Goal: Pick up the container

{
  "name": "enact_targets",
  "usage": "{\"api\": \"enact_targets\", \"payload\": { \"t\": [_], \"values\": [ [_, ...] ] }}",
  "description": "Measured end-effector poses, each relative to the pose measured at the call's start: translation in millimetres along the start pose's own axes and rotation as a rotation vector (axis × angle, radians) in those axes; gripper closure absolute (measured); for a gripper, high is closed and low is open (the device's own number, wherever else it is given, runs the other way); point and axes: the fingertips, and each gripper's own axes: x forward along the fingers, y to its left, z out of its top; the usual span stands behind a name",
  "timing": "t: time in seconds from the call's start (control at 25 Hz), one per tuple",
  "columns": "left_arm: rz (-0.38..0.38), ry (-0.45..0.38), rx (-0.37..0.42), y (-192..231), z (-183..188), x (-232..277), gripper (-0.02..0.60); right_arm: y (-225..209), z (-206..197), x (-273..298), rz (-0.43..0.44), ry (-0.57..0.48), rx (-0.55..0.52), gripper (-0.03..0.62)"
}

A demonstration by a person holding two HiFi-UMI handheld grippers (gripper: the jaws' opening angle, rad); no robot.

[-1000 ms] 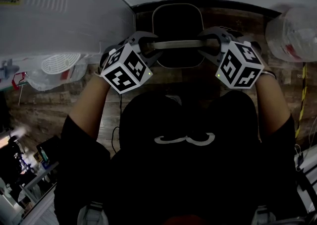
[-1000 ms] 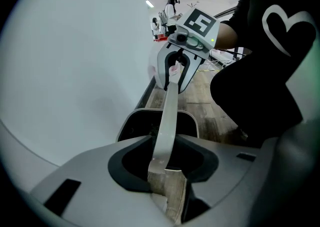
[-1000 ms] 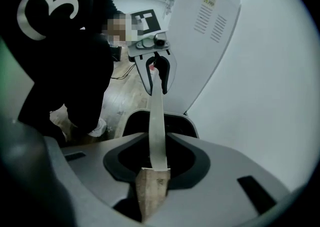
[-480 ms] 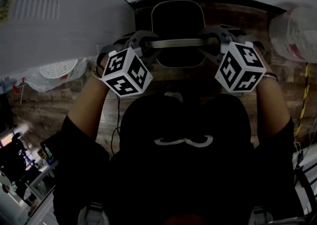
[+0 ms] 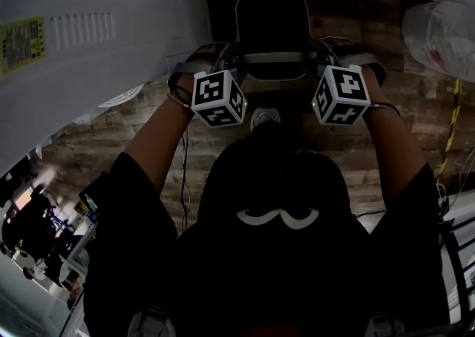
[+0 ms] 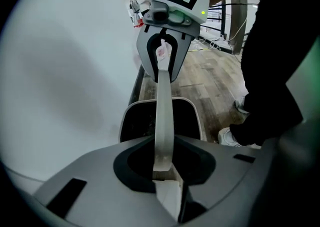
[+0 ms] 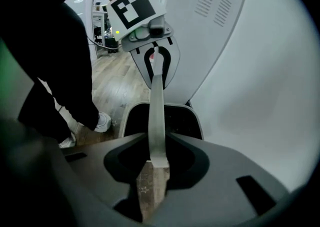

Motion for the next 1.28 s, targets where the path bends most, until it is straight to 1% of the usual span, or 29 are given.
{"api": "enact_targets", "payload": {
  "t": [0.12, 0.2, 0.32, 0.48, 0.6, 0.72, 0.88, 1.04, 1.16, 1.28],
  "values": [
    [-0.041, 0.022, -0.034, 4, 0, -2, 0.502, -6, 0, 0, 0.049, 0.017, 0.049, 0.491],
    [-0.070, 0.034, -0.056, 3, 1, -7, 0.502, -3, 2, -3, 0.107, 0.029, 0.060, 0.493],
    [-0.118, 0.044, -0.056, -4, 8, -19, 0.502, 7, 5, -12, 0.178, 0.044, 0.080, 0.496],
    [-0.178, 0.046, -0.063, -10, 16, -47, 0.502, 15, 20, -37, 0.218, 0.036, 0.114, 0.496],
    [-0.228, 0.050, -0.086, -18, 21, -71, 0.502, 21, 35, -57, 0.252, 0.039, 0.119, 0.494],
    [-0.274, 0.057, -0.090, -30, 27, -98, 0.502, 33, 51, -80, 0.291, 0.043, 0.124, 0.496],
    [-0.303, 0.065, -0.105, -41, 38, -136, 0.500, 47, 70, -116, 0.312, 0.046, 0.132, 0.494],
    [-0.325, 0.058, -0.111, -54, 62, -181, 0.500, 61, 88, -163, 0.326, 0.057, 0.106, 0.496],
    [-0.310, 0.048, -0.114, -54, 85, -211, 0.502, 61, 96, -202, 0.310, 0.069, 0.093, 0.496],
    [-0.289, 0.043, -0.097, -48, 107, -242, 0.500, 59, 104, -242, 0.294, 0.075, 0.088, 0.496]
  ]
}}
